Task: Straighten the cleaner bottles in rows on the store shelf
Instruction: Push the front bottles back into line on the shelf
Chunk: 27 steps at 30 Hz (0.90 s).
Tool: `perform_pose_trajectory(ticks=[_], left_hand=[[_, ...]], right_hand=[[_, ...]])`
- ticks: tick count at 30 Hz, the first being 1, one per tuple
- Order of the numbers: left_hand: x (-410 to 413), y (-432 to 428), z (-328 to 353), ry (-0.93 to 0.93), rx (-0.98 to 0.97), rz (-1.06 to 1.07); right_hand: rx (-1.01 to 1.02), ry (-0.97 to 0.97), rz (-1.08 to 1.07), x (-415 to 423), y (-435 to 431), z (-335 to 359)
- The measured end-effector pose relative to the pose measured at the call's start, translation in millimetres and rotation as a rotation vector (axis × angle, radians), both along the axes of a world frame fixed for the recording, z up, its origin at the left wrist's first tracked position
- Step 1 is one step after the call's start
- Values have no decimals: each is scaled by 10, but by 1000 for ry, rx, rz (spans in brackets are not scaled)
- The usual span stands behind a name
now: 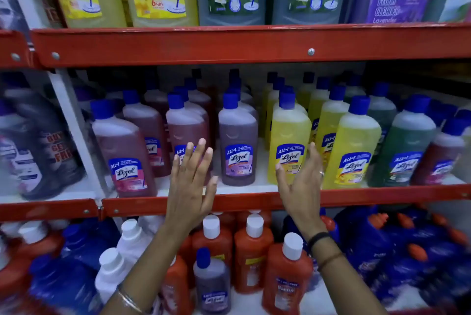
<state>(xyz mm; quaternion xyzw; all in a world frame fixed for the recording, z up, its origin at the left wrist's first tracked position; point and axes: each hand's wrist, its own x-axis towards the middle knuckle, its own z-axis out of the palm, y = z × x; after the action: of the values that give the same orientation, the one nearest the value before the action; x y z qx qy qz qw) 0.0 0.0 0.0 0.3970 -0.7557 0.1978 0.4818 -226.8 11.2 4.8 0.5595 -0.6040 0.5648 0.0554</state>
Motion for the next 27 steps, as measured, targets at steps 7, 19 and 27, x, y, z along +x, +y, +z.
perform_pose_trajectory(ticks=[7, 19, 27], left_hand=[[207, -266, -231, -3, 173, 239], [233, -383, -294, -40, 159, 384], [226, -360, -278, -52, 183, 369]], right_hand=[[273, 26, -130, 50, -276, -55], [320, 33, -227, -1, -392, 56], [295, 74, -261, -62, -134, 6]])
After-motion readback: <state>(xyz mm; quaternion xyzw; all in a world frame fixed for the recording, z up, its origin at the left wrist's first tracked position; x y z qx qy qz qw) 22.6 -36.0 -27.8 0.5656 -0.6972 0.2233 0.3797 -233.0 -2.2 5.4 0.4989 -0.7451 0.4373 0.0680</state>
